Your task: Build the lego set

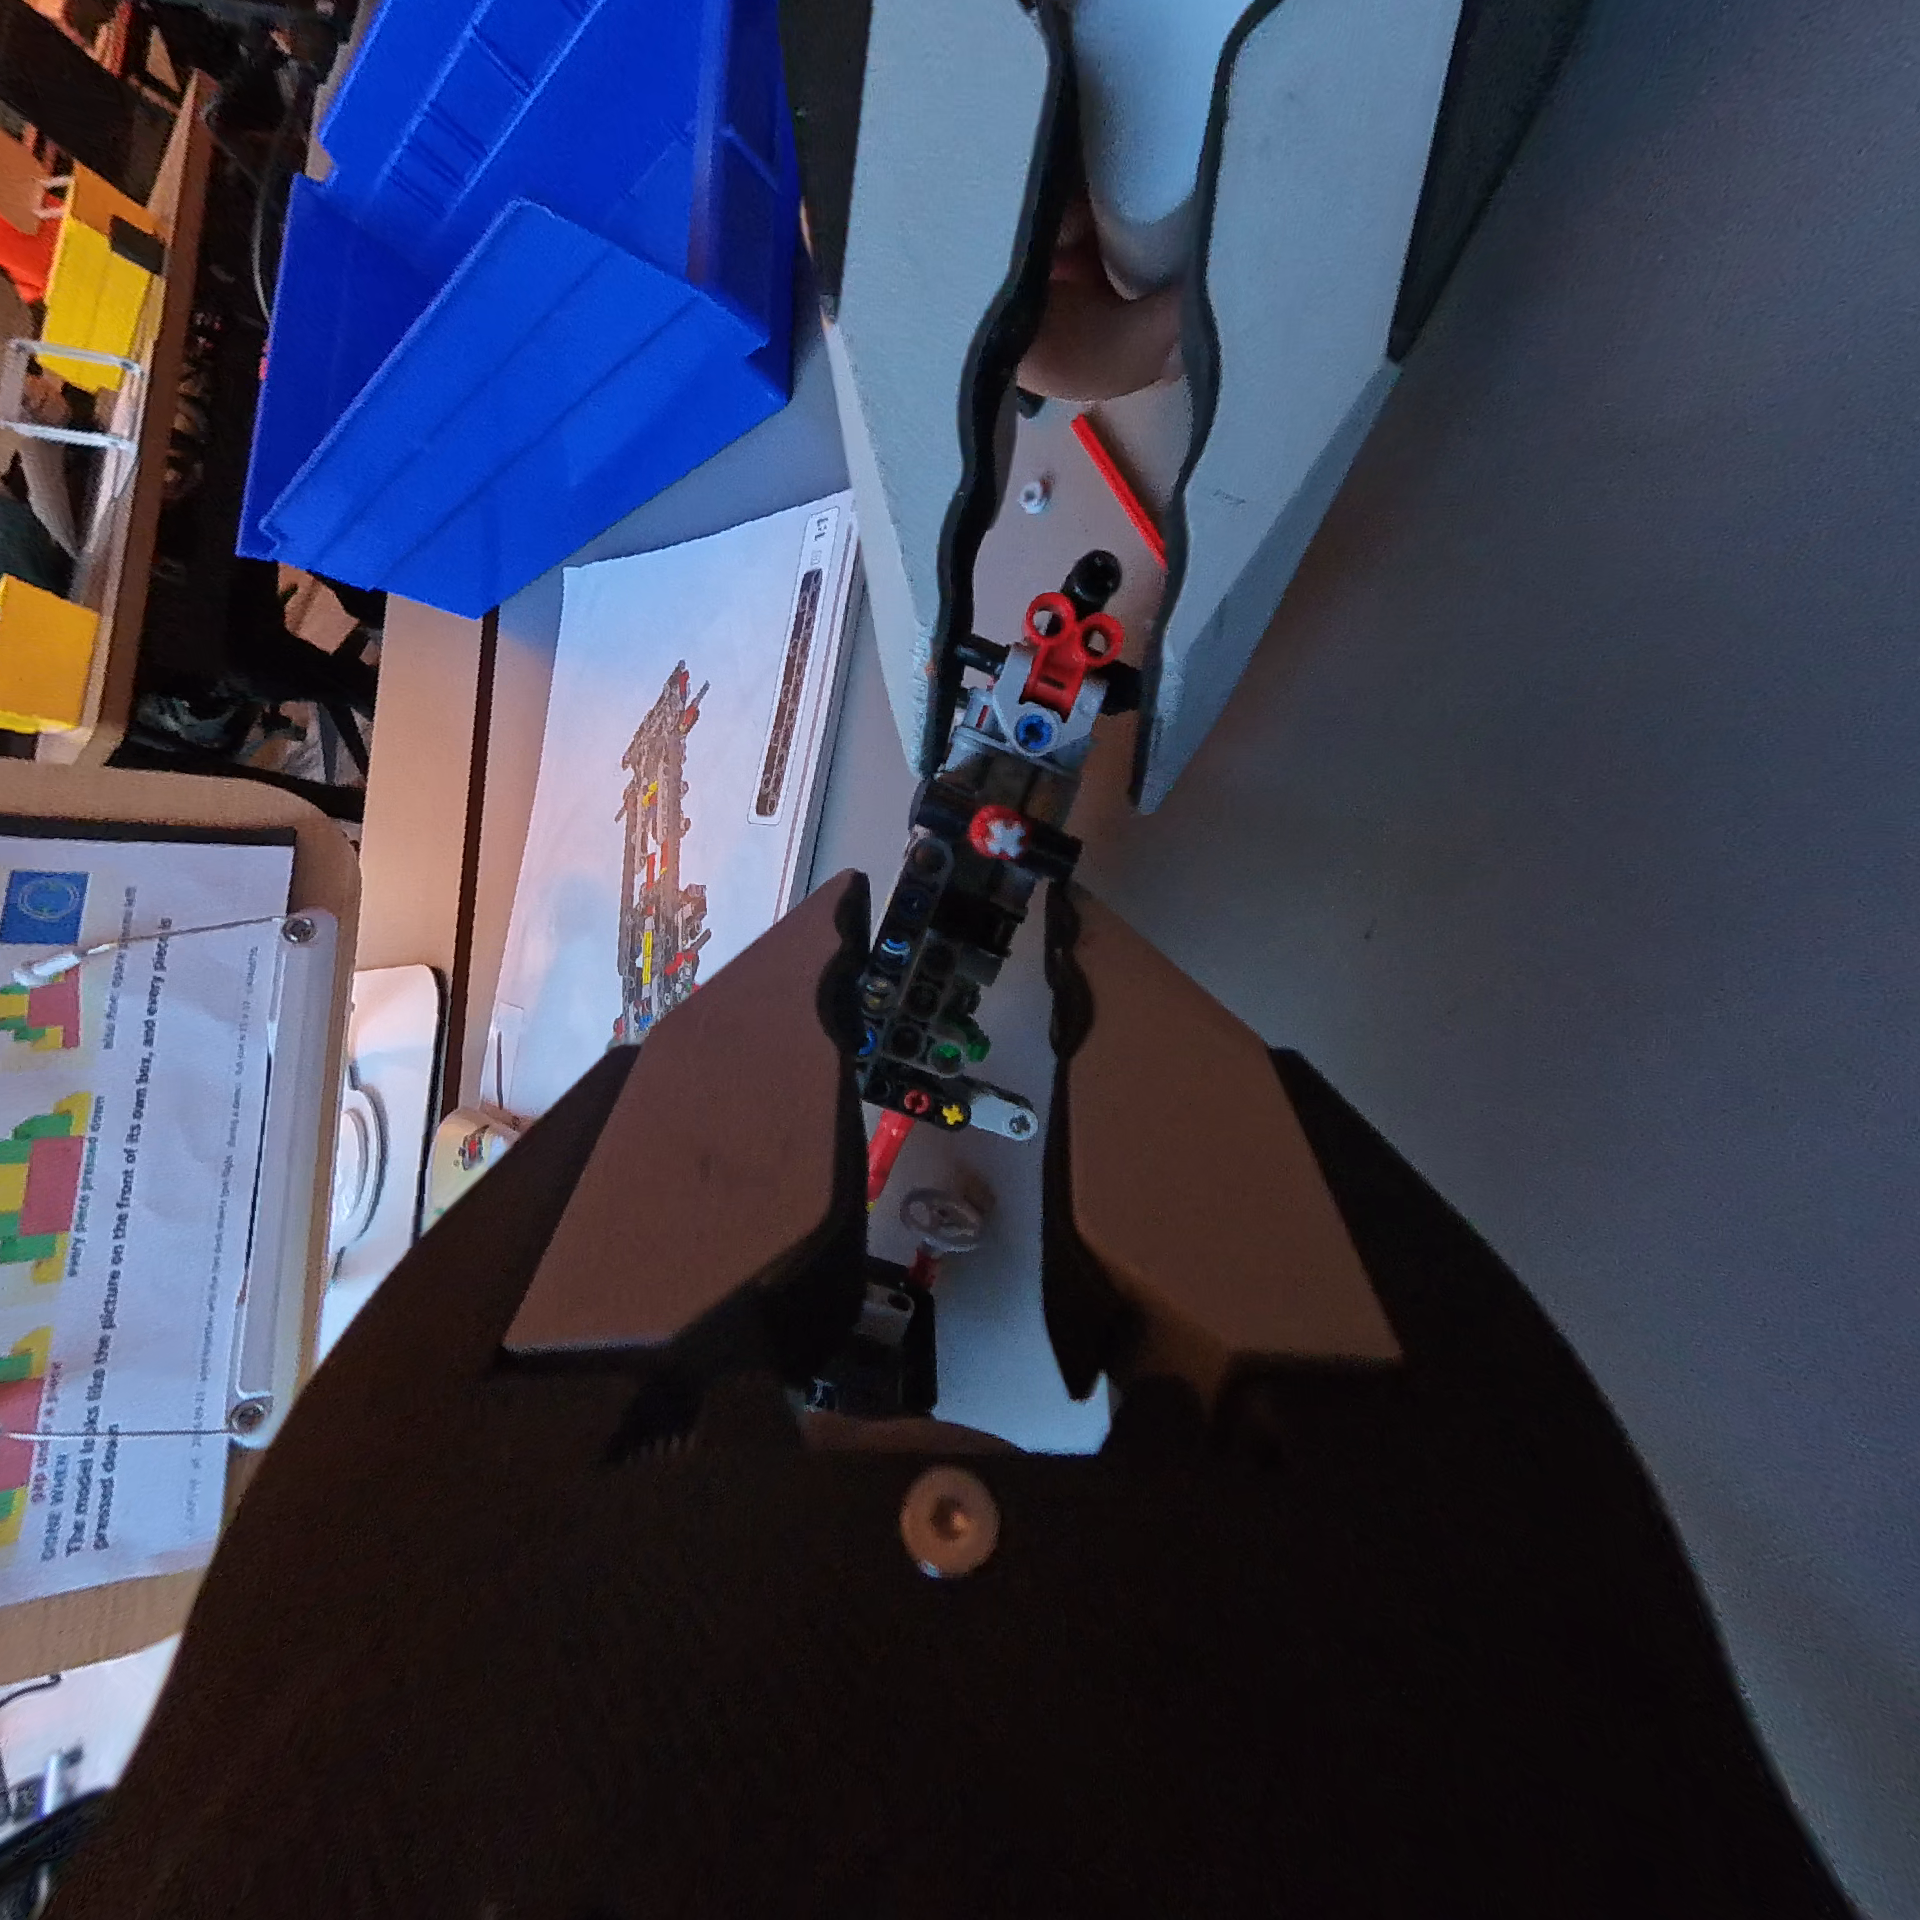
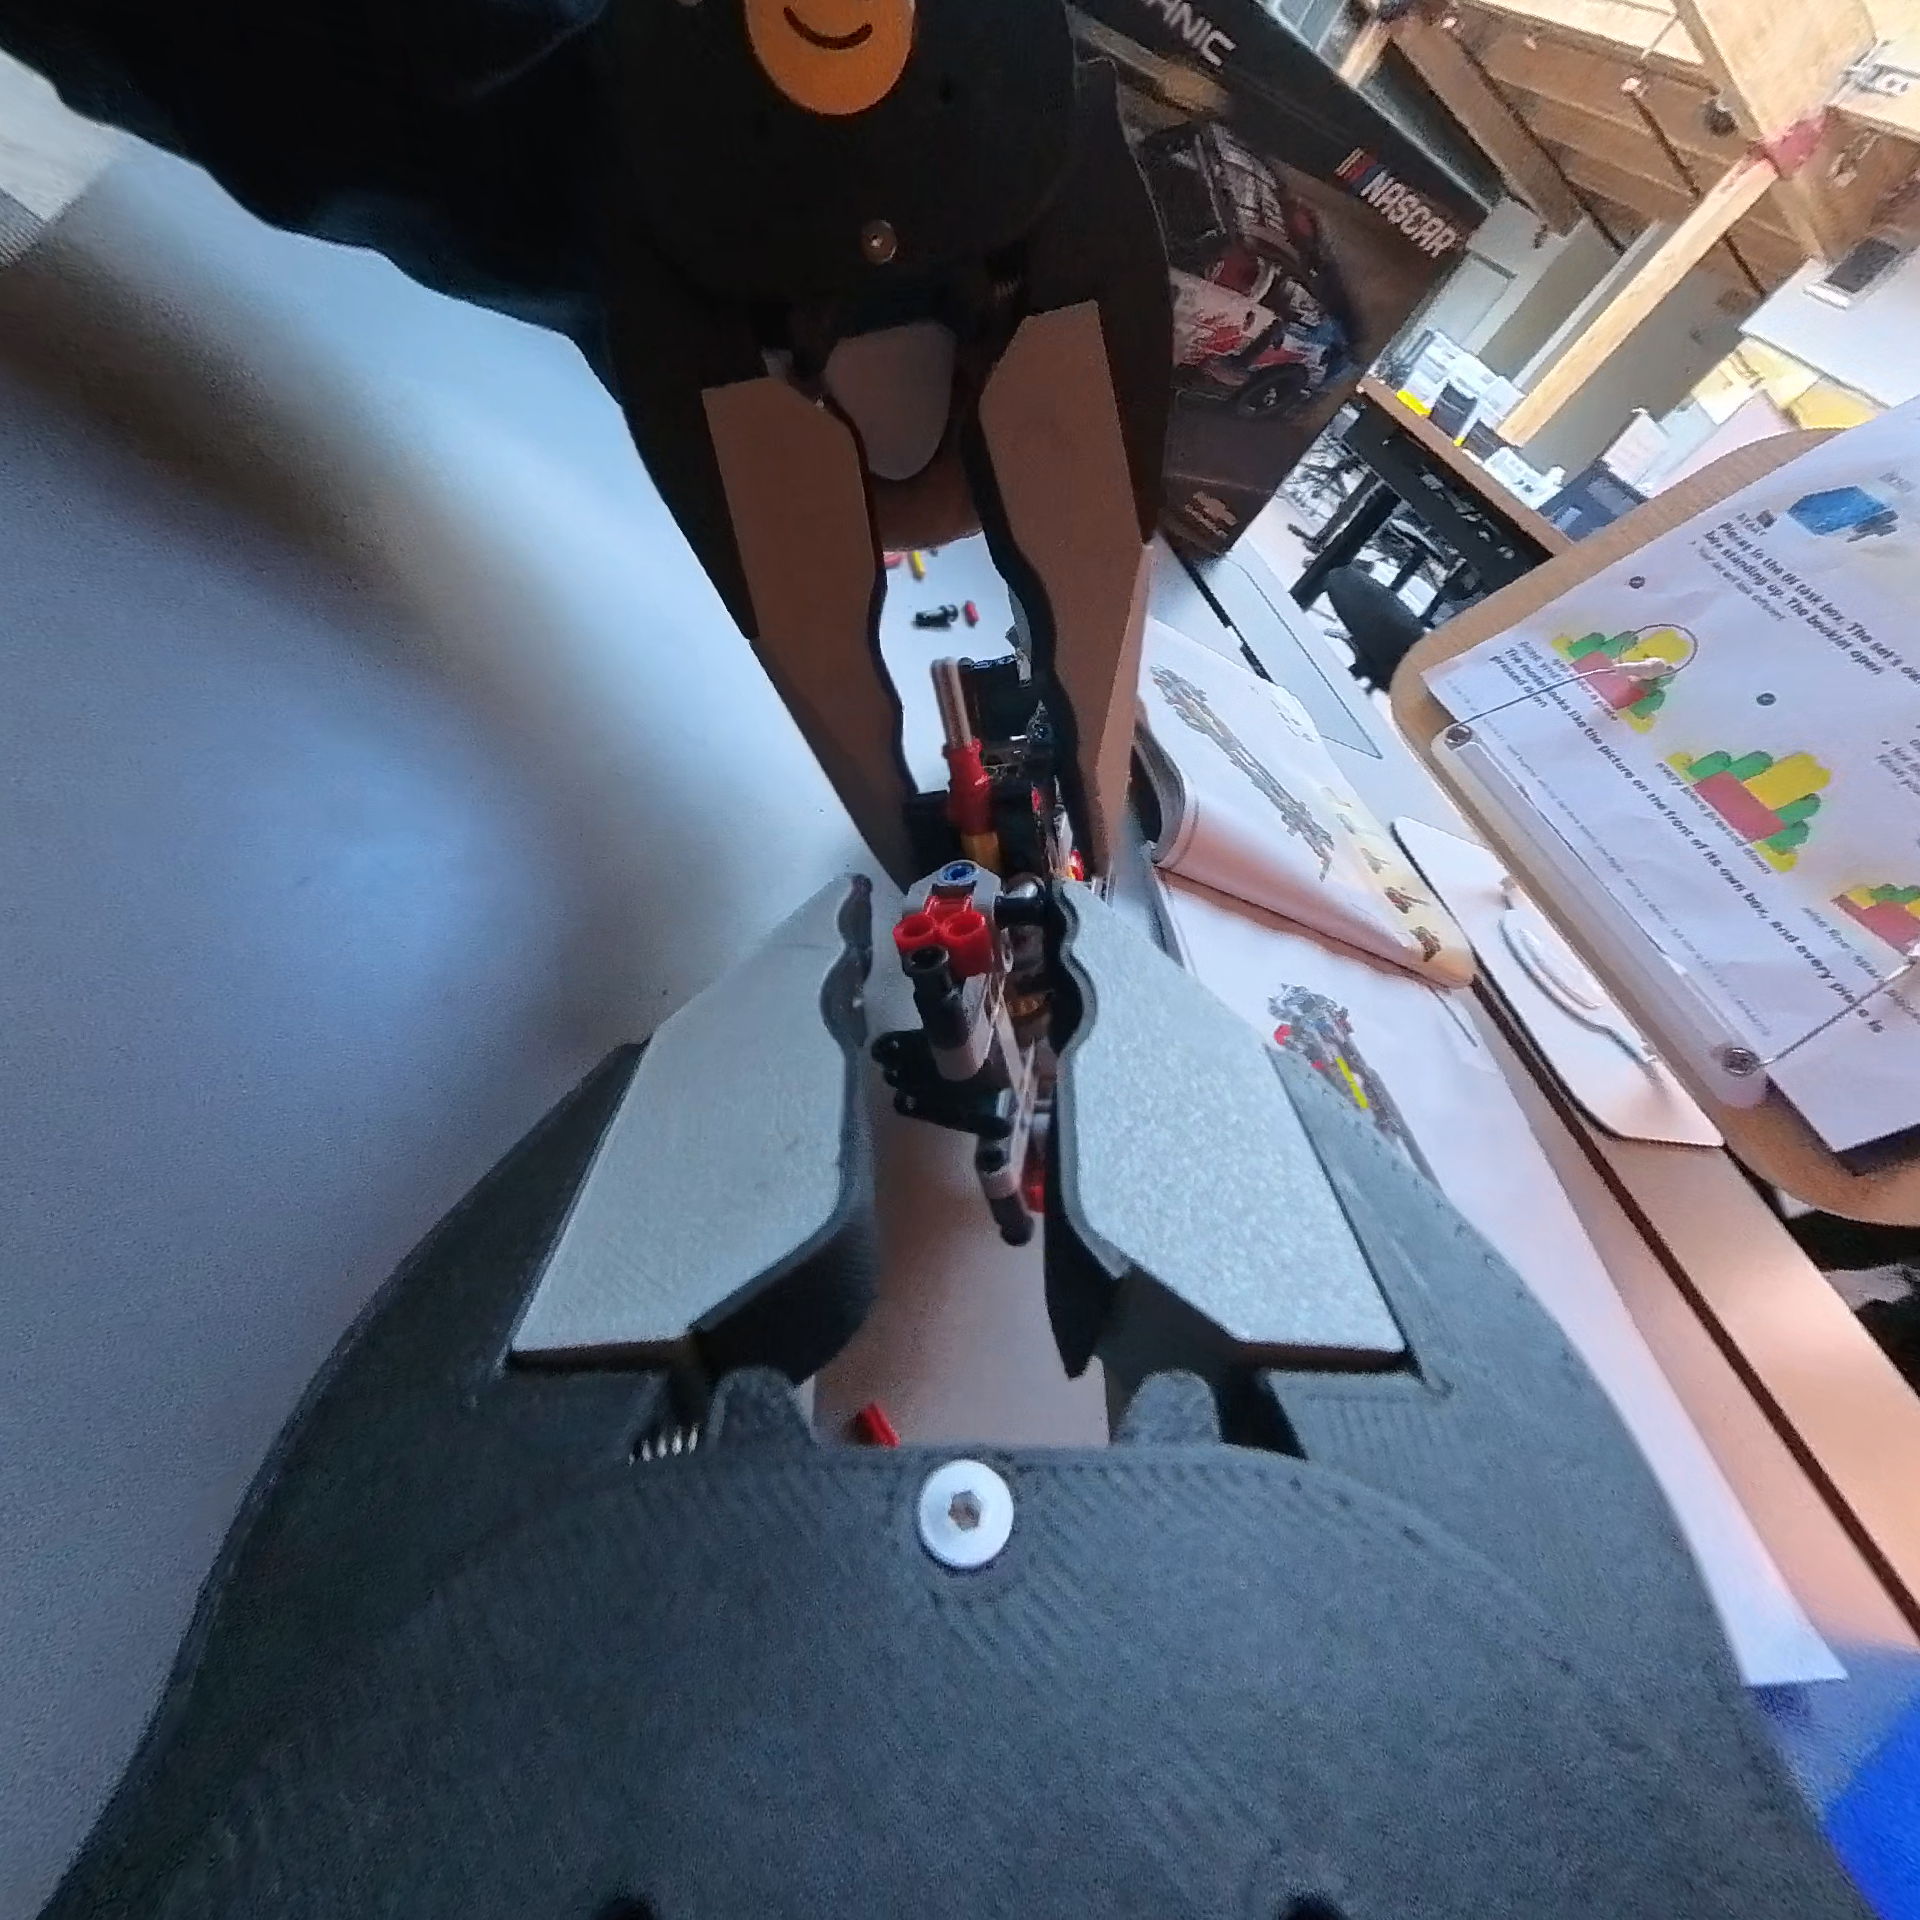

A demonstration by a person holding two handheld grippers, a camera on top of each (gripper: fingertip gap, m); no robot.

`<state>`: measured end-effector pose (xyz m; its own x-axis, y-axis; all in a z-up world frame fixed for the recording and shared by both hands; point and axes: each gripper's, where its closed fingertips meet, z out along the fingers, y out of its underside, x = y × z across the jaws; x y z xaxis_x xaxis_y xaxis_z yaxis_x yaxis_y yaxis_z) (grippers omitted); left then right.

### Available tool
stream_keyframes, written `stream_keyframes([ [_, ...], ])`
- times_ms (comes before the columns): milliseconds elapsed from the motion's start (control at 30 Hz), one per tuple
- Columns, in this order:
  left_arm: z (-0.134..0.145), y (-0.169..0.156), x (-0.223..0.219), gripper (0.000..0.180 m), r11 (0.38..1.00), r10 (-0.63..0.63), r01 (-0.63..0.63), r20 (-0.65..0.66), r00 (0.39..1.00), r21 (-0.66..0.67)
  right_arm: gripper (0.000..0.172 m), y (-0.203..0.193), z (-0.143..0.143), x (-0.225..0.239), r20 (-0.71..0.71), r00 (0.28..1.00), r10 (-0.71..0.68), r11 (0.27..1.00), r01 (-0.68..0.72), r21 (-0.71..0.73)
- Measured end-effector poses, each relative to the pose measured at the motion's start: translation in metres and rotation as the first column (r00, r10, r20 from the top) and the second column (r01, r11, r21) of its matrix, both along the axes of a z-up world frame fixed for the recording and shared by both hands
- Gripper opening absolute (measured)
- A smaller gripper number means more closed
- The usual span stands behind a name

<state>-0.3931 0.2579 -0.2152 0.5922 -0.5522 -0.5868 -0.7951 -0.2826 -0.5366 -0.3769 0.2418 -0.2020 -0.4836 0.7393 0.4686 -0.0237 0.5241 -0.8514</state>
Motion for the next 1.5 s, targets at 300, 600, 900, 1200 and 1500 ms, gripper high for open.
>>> stream_keyframes([
  [300,0.003,-0.005,0.001,0.026,0.995,0.094,-0.096,0.054,0.994,0.037,0.044,0.017,0.031,0.017,-0.079,0.997,0.001,0.987,-0.013,-0.159],
  [600,0.014,-0.041,0.008,0.056,0.988,0.143,-0.152,0.196,0.97,0.033,0.045,0.057,0.046,0.026,-0.05,0.996,-0.071,0.941,0.05,-0.336],
  [900,0.037,-0.088,-0.066,0.055,0.929,0.31,-0.352,0.279,0.909,0.116,0.043,0.084,0.045,0.032,0.003,0.993,-0.119,0.898,0.109,-0.426],
  [1200,0.017,-0.116,-0.109,0.059,0.899,0.373,-0.433,0.398,0.838,0.069,0.039,0.098,0.043,0.032,0.008,0.987,-0.159,0.889,0.147,-0.434],
  [1500,-0.008,-0.129,-0.112,0.063,0.92,0.356,-0.39,0.459,0.814,-0.022,0.039,0.099,0.042,0.034,0.019,0.99,-0.141,0.89,0.135,-0.436],
])
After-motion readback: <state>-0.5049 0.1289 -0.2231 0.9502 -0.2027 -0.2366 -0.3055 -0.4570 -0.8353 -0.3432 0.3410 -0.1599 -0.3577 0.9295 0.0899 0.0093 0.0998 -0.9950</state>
